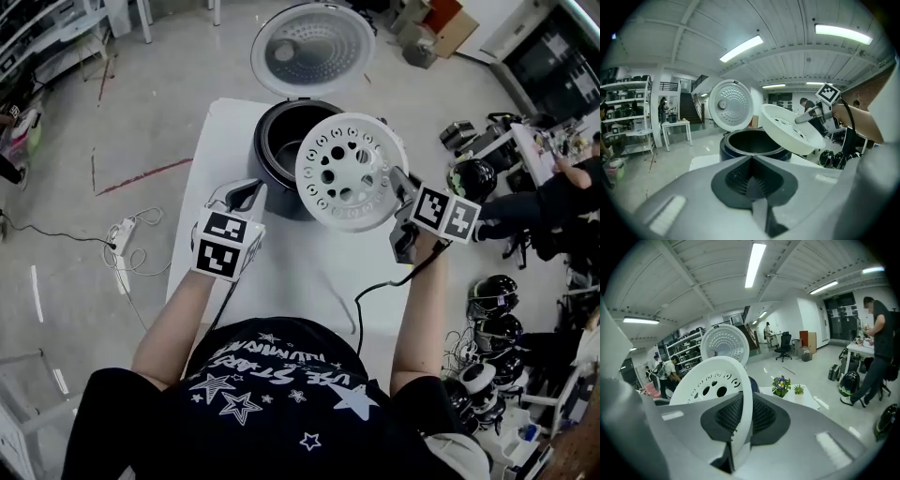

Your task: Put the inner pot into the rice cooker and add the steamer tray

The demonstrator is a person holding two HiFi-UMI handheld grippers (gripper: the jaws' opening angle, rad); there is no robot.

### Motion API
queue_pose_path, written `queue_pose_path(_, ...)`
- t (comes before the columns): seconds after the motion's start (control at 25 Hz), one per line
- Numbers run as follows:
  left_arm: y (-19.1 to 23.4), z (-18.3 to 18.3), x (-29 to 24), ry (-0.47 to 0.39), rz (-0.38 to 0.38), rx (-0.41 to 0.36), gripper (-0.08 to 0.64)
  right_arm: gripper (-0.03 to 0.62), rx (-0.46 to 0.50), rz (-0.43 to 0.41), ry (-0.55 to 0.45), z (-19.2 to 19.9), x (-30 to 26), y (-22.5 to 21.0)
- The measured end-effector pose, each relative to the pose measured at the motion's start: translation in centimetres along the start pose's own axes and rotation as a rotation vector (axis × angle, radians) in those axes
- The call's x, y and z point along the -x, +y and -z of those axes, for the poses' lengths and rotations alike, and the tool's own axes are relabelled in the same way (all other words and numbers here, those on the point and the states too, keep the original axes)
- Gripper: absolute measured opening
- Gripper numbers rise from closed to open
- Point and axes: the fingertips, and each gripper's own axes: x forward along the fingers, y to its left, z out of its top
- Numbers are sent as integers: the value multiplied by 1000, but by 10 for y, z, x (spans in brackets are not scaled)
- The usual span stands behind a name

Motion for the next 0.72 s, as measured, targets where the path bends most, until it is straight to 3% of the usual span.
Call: queue_pose_path(0.72, 54, -9, 7, 0, -119, 41, 5, 57, 81, -114, 77, -41, -100, 45)
